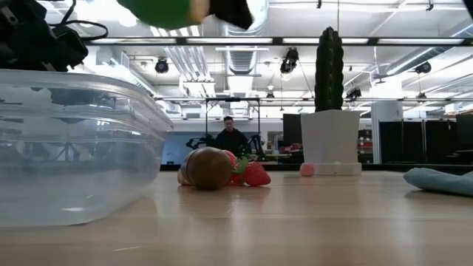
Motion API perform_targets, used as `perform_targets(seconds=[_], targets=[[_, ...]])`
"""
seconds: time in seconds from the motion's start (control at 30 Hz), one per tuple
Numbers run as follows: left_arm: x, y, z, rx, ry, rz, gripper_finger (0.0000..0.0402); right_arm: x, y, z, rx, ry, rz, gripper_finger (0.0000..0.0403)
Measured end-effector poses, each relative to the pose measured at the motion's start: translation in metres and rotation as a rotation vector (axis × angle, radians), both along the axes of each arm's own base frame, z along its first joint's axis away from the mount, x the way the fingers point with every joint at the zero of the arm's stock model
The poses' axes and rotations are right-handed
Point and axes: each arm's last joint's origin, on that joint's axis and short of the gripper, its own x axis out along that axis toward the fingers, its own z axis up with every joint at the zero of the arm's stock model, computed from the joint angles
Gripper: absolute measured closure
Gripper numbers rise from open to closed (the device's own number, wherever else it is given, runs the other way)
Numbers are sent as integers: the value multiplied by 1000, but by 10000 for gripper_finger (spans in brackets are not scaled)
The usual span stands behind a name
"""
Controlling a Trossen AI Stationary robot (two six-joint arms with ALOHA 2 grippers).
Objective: Pick and placing Produce into tupperware
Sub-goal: Put the green corn into the transparent bin, then put the brown kiwi into the transparent bin
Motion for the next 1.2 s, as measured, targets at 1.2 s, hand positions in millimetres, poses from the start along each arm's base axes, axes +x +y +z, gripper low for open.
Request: perform_targets(seconds=[1.2], targets=[[1, 0, -6, 0, 4, 0, 155, 53, 7, -51, 58, 47, 239, 90]])
